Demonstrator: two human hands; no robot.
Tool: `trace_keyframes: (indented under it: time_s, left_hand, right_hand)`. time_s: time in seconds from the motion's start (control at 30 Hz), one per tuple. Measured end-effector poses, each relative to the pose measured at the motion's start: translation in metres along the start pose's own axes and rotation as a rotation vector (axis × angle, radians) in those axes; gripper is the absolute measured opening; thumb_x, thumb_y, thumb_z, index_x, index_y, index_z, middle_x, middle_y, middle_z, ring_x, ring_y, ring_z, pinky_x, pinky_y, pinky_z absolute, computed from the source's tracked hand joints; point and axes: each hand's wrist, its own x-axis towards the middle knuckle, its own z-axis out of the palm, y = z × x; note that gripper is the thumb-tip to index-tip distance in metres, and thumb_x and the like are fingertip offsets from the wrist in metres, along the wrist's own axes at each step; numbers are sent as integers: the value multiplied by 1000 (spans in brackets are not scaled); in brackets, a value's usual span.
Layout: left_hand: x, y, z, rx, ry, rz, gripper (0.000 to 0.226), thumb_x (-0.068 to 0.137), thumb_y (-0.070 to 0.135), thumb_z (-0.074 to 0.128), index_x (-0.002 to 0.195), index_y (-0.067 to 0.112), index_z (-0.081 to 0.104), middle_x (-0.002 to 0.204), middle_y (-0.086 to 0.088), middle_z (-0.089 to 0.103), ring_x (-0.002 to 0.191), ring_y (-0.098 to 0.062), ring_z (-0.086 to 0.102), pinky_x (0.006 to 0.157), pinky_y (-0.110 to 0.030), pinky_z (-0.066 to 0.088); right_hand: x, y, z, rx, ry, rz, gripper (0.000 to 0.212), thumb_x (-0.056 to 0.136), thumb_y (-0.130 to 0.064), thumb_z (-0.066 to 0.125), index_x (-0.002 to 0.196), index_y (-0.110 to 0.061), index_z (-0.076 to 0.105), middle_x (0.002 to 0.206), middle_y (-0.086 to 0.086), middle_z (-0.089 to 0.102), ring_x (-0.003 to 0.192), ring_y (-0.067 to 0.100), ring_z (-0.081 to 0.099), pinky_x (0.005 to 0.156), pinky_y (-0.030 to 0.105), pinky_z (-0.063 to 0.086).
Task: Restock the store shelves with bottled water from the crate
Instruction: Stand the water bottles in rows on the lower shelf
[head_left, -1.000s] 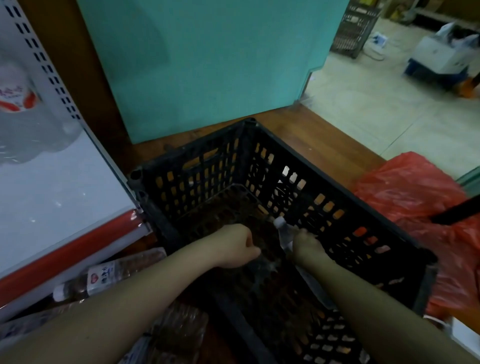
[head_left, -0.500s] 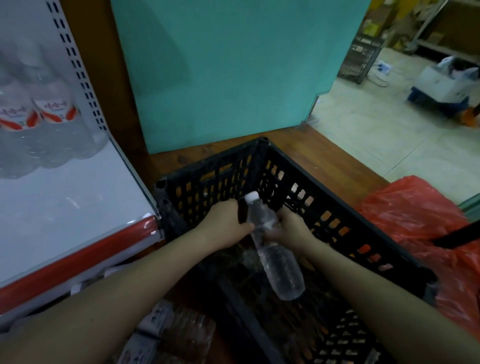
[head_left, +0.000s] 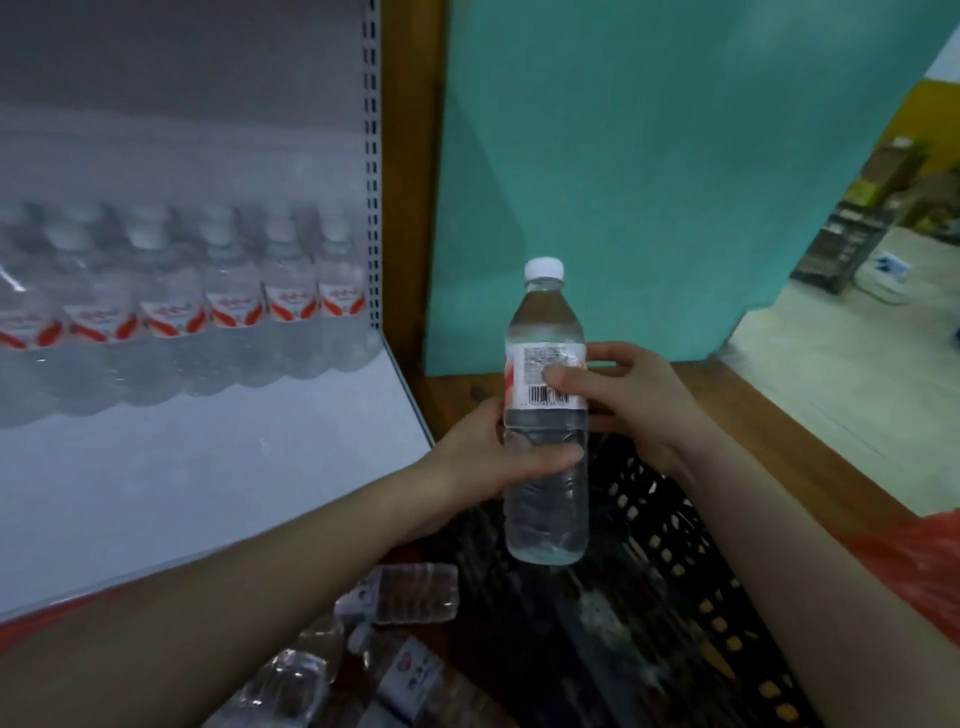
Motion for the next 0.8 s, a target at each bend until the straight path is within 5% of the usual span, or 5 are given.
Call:
trace_keyframes:
  time_s: [0.1,0.2,0.3,0.63,0.8]
  left_hand:
    - [-17,-4,-20,127,329,70,44,61,33,80,101,32,62,91,9,72,88,-7,67,82,-28,53]
    - [-34,-7,-42,261,654,42,61,59,32,85,107,23,48,89,13,63,78,-4,61,62,-8,46]
    - [-52,-11,-67,387,790,-5,71,61,33,84,118,16,47,102,3,64,89,-13,62,63,-15,44]
    - [-140,-24,-171,128,565,-100,35,77,22,75,109,22,59,101,2,70,92,-11,67,81,-26,53]
    - [-165,-46,-204,110,774,-34,52,68,17,81,112,23,54,99,8,67,85,3,65,74,-14,52]
  right_hand:
    - [2,-5,36,103,-88,-15,30,73,-12,74,101,-9,62,80,5,74,68,15,70,60,26,56]
    - [2,-5,78,95,-244,-45,31,77,-18,71,106,-10,64,93,7,73,81,17,71,71,30,58]
    - [0,2,127,4,-298,-107,25,74,-12,76,96,-17,66,93,4,73,83,14,70,75,27,57]
    - [14,13,242,247,-507,92,20,84,3,54,97,-11,59,93,13,65,80,27,62,69,36,51]
    - [17,11,295,247,-693,62,29,83,5,55,107,-11,55,97,9,66,86,23,64,79,36,52]
